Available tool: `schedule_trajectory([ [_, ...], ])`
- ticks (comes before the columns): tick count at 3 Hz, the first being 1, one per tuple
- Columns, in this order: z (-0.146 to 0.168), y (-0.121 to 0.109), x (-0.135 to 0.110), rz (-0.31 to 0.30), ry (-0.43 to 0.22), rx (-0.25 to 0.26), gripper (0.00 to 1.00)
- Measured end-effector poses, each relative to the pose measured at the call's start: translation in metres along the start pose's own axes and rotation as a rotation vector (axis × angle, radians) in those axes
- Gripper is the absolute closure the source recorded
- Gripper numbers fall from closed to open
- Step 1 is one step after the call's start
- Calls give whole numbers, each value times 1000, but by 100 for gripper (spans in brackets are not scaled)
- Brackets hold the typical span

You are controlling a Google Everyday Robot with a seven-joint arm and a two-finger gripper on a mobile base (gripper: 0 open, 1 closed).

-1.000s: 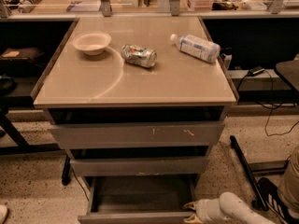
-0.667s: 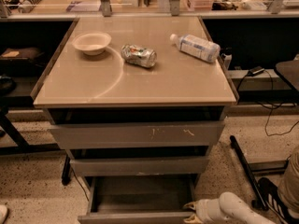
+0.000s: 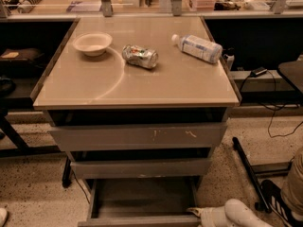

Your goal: Open bottom drawer

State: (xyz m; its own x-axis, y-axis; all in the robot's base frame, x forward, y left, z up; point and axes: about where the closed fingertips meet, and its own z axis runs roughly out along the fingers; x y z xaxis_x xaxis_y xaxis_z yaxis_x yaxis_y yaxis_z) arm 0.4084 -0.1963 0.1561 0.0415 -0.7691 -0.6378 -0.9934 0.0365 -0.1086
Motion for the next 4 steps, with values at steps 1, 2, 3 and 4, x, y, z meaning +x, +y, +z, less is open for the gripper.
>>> schedule_trajectory([
  [1, 0, 0, 0, 0, 0, 0, 55],
  [2, -9, 23, 7, 10, 13, -1, 53],
  [3, -12, 23, 4, 10, 13, -1, 30],
  [4, -12, 23, 4, 10, 13, -1, 7],
])
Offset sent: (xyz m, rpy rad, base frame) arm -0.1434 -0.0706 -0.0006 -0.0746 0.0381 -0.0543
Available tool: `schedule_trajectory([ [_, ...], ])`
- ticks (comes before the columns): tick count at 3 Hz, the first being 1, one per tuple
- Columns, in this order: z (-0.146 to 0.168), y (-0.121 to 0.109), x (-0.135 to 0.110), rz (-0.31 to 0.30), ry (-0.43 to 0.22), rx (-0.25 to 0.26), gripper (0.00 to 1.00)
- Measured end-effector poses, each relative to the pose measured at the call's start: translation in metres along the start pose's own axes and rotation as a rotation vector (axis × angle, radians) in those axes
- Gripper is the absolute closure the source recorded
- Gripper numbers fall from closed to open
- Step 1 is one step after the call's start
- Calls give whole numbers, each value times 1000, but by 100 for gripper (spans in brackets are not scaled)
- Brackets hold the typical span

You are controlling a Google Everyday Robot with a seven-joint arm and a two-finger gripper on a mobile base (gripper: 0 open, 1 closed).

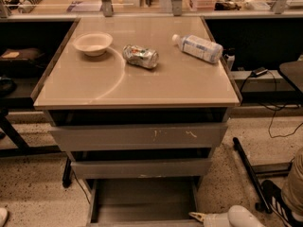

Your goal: Open bottom drawer

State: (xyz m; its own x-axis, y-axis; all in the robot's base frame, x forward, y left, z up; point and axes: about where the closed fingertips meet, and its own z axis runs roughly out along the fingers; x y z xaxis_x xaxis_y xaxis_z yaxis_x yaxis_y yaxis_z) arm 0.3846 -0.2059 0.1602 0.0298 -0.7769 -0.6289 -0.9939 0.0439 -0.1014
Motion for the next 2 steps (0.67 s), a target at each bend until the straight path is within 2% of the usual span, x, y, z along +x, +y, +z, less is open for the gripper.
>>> schedule_trajectory([
  [1, 0, 0, 0, 0, 0, 0, 0],
  [2, 0, 0, 0, 0, 0, 0, 0],
])
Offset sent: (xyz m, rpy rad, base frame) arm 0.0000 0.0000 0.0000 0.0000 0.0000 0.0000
